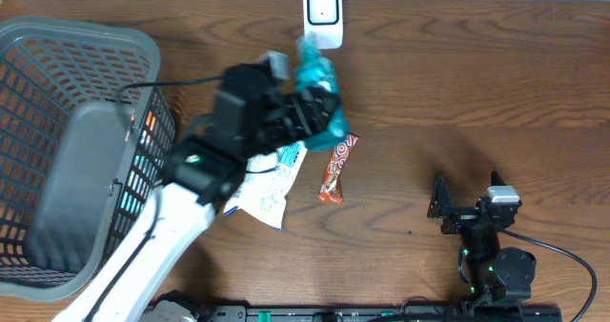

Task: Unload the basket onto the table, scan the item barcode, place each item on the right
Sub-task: 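Grasp the Listerine Cool Mint bottle with the left gripper and lift it out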

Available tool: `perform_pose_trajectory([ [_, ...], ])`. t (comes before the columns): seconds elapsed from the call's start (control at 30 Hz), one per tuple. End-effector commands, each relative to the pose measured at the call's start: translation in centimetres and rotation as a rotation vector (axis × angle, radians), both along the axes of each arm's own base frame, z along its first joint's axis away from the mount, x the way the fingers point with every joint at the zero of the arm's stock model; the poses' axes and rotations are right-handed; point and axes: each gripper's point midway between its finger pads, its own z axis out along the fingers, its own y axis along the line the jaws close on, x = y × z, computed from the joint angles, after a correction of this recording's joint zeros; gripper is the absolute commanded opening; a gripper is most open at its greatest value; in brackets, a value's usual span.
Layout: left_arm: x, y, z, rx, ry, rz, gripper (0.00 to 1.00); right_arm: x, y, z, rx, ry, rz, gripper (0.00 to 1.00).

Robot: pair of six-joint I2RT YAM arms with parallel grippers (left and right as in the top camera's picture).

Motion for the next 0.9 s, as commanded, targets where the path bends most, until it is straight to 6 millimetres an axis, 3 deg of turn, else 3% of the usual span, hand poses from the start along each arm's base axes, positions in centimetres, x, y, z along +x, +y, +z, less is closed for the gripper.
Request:
perform_pose_trajectory([
  [0.0, -0.3, -2.8, -1.1, 0.047, -0.051, -0.097, 0.55, 0.0, 0.1, -0.2, 0.001, 0.005, 0.004, 0.99],
  [0.33, -1.6, -9.0, -7.4, 0.178, -0.117, -0.329, 0.55, 0.0, 0.1, -0.2, 0.001, 0.005, 0.004, 0.99],
  [0.87, -0.2, -10.6, -16.3, 0.316, -0.049, -0.336, 0.55, 0.0, 0.1, -0.2, 0.001, 0.005, 0.004, 0.99],
])
